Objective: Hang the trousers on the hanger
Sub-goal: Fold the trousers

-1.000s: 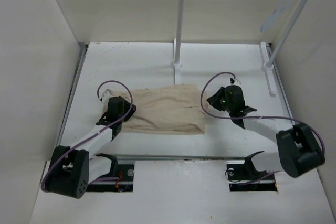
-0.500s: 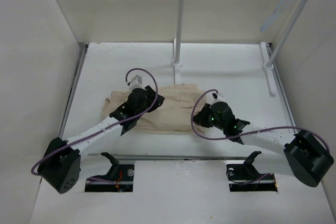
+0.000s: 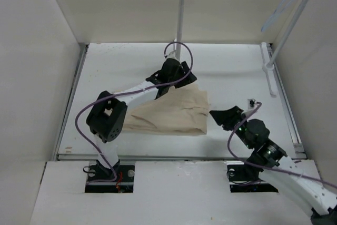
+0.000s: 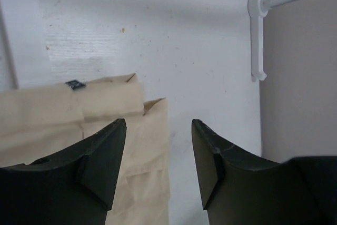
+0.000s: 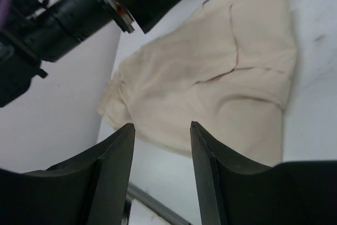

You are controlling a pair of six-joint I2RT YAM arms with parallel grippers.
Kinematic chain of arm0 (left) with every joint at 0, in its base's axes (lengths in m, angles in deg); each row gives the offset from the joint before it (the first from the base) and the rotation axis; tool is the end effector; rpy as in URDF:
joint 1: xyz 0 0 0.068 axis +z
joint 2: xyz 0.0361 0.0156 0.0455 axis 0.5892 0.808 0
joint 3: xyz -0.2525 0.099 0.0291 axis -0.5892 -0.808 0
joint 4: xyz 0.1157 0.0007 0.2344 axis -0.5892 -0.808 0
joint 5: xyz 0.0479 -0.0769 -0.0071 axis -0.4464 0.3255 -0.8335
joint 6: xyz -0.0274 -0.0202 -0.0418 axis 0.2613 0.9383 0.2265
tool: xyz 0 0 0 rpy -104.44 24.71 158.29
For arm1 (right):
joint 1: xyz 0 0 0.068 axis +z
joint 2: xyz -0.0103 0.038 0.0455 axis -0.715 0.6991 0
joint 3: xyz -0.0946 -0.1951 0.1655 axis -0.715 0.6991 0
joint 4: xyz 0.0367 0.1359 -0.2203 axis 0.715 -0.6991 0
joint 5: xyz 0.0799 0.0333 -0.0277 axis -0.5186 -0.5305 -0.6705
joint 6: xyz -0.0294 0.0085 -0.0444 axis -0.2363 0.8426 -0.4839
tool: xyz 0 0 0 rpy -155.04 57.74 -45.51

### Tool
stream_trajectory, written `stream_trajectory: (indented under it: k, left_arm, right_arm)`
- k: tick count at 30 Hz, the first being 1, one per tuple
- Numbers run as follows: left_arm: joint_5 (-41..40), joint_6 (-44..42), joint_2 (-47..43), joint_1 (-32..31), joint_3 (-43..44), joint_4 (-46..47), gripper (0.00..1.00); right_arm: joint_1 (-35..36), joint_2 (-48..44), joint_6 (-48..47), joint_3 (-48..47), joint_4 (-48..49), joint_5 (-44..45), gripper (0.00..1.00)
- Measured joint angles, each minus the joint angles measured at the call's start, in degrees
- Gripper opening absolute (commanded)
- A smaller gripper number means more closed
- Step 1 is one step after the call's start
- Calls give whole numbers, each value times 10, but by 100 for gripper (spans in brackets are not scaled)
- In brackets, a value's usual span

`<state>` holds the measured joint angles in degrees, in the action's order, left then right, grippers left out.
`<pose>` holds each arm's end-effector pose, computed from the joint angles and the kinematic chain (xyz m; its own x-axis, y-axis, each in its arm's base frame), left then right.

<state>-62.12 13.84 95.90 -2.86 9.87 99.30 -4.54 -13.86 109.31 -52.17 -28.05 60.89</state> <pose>0.3242 -0.2652 0.2569 -0.6781 -0.3943 -0.6202 0.2597 0.6609 -0.7041 0.1095 0.0861 0.2289 -0.4779 0.6402 -0.6015 -0.1824 0.5974 0.7809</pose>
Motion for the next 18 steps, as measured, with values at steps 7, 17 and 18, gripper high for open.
stream_trajectory:
  k: [7, 17, 18]
  left_arm:
    - [10, -109, 123, -6, 142, -91, 65]
    - [35, -265, 225, -24, 300, -203, 64]
    - [46, -270, 232, -23, 305, -209, 63]
  right_arm:
    - [-93, -133, 16, 46, -116, -24, 56]
    - [-9, 120, -7, 13, -125, -26, 67]
    - [8, 148, -12, 4, -120, -21, 68]
